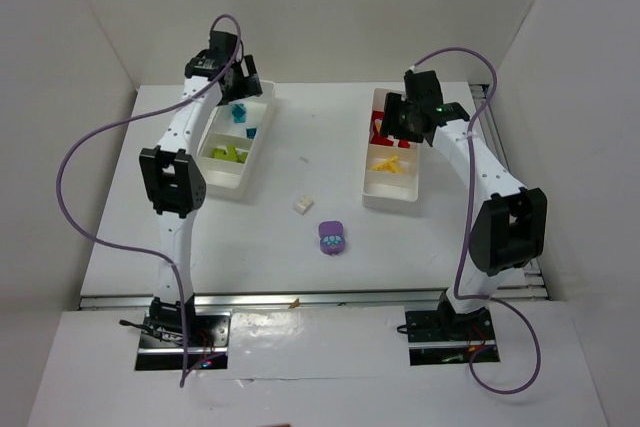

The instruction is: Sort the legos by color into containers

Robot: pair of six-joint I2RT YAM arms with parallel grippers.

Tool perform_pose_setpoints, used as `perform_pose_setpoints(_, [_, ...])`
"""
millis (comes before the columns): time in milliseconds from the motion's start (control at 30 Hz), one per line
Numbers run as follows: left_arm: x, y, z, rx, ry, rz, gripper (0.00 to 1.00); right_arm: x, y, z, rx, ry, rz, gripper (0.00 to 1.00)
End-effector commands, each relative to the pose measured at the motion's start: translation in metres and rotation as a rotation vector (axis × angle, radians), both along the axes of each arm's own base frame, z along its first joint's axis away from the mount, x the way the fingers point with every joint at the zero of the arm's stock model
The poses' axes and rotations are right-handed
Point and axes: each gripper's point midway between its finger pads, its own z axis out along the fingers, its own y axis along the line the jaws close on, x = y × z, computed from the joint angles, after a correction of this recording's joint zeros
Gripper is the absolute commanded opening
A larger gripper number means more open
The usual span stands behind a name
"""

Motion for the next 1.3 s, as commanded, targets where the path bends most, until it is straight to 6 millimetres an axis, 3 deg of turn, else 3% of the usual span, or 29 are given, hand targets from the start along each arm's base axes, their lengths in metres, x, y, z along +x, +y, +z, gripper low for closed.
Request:
perform_pose_setpoints(0, [0.015, -0.007, 0.013, -0.039, -0.055, -0.044, 1.0, -0.004, 0.001, 0.013, -0.01, -0.024, 0.01, 0.65])
perform_pose_setpoints(33, [0.013, -0.012, 0.033, -0.036, -0.097, -0.062, 1.0, -0.006, -0.002, 0.011, -0.021, -0.017, 0.001, 0.65])
perform_pose_setpoints(67, [0.007, -0.013, 0.036, -0.003, -0.098, -0.067, 1.0, -0.005, -0.003, 0.011, -0.027, -0.018, -0.005, 0.65])
perform_pose_setpoints(100, [0.001, -0.03, 0.048, 0.011, -0.13, -0.097, 1.0, -0.008, -0.004, 0.012, -0.027, -0.018, -0.005, 0.65])
perform_pose_setpoints(133, [-0.011, -0.036, 0.079, 0.016, -0.187, -0.114, 1.0, -0.008, -0.004, 0.012, -0.027, -0.018, -0.005, 0.65])
perform_pose_setpoints(167, [-0.019, -0.044, 0.085, 0.024, -0.196, -0.151, 1.0, -0.006, -0.003, 0.013, -0.017, -0.026, -0.013, 0.65])
perform_pose_setpoints(233, [-0.042, -0.071, 0.071, 0.026, -0.155, -0.234, 1.0, -0.007, -0.002, 0.013, -0.011, -0.024, -0.006, 0.65])
perform_pose_setpoints(267, [-0.063, -0.088, 0.066, 0.036, -0.127, -0.297, 1.0, -0.008, 0.003, 0.013, -0.011, -0.024, 0.004, 0.65])
perform_pose_setpoints(367, [-0.101, -0.116, 0.046, 0.028, -0.058, -0.396, 1.0, -0.006, 0.008, 0.018, 0.001, -0.041, 0.007, 0.65])
perform_pose_setpoints(400, [-0.129, -0.133, 0.027, 0.019, 0.002, -0.447, 1.0, -0.006, 0.008, 0.018, 0.001, -0.041, 0.007, 0.65])
perform_pose_setpoints(467, [-0.153, -0.148, 0.01, 0.02, 0.04, -0.501, 1.0, -0.006, 0.008, 0.018, 0.001, -0.041, 0.007, 0.65])
perform_pose_setpoints(500, [-0.178, -0.161, -0.013, 0.02, 0.097, -0.544, 1.0, -0.005, 0.008, 0.014, -0.002, -0.032, 0.007, 0.65])
perform_pose_setpoints(633, [-0.217, -0.187, -0.056, 0.062, 0.178, -0.625, 1.0, -0.004, 0.013, 0.018, 0.001, -0.041, 0.016, 0.65])
perform_pose_setpoints(867, [-0.231, -0.186, -0.119, 0.167, 0.298, -0.582, 0.92, -0.006, 0.015, 0.022, -0.003, -0.051, 0.019, 0.65])
perform_pose_setpoints(900, [-0.223, -0.185, -0.117, 0.157, 0.279, -0.57, 0.91, -0.008, 0.014, 0.021, -0.005, -0.043, 0.019, 0.65])
perform_pose_setpoints(1067, [-0.227, -0.184, -0.147, 0.19, 0.336, -0.605, 0.78, -0.007, 0.012, 0.021, -0.012, -0.044, 0.011, 0.65])
perform_pose_setpoints(1267, [-0.229, -0.18, -0.167, 0.218, 0.383, -0.599, 0.75, -0.007, 0.014, 0.017, -0.008, -0.034, 0.019, 0.65])
